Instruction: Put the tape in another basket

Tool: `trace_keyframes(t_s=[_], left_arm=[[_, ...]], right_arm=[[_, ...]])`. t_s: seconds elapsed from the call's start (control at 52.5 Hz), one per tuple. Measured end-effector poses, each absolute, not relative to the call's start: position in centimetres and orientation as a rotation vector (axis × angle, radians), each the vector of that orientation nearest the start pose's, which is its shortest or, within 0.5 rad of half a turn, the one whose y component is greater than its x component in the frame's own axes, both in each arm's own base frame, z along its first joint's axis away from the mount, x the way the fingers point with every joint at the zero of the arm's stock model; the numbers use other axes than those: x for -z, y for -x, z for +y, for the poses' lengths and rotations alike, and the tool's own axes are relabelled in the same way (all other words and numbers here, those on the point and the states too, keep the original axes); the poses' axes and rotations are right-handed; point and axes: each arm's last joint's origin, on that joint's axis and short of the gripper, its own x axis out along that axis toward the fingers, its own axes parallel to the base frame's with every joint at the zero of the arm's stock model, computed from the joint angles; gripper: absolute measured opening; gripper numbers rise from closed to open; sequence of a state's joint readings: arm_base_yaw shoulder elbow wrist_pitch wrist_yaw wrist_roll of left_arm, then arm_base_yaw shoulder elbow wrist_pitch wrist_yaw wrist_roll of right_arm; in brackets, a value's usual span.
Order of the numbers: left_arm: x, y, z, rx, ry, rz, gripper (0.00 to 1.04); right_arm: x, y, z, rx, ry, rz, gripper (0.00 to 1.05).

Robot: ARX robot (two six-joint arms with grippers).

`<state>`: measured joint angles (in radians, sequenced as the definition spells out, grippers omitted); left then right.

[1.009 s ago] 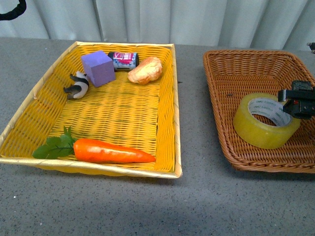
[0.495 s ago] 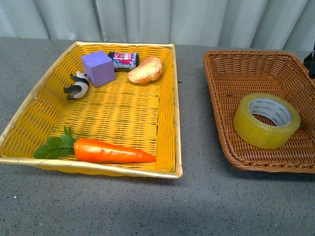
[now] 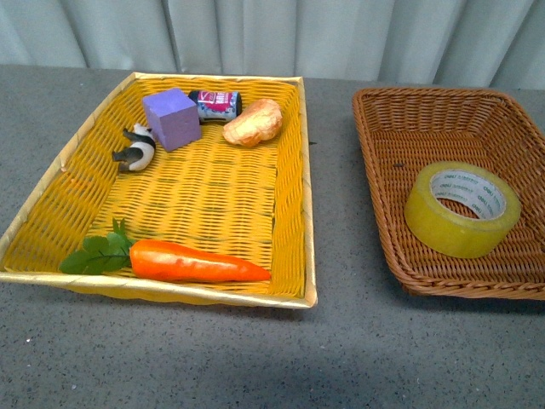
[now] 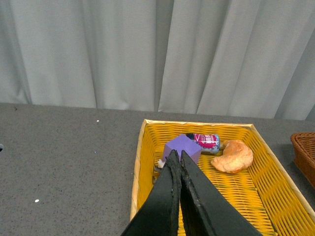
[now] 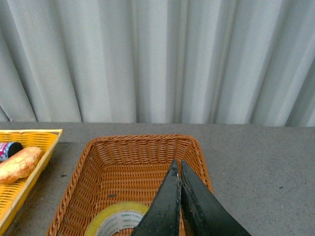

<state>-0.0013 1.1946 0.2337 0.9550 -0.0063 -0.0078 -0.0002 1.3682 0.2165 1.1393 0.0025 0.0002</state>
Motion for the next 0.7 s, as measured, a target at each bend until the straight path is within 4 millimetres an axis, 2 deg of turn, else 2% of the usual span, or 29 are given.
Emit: trace_keyframes(t_s=[0.305, 0.438, 0.704], left_arm=[[-17.3, -17.5, 0.0, 0.001, 0.008, 0.01, 0.04], [-16.1, -16.1, 0.0, 0.001, 0.008, 0.019, 0.04], [-16.5, -14.5, 0.0, 0.001, 0.007, 0.007, 0.04]], right_arm=[[-16.1, -18.1, 0.0, 0.002, 0.0, 0.018, 0.01], [-16.2, -16.6, 0.0, 0.002, 0.0, 0.014, 0.01], [-16.2, -14.7, 0.0, 0.002, -0.001, 0.016, 0.01]])
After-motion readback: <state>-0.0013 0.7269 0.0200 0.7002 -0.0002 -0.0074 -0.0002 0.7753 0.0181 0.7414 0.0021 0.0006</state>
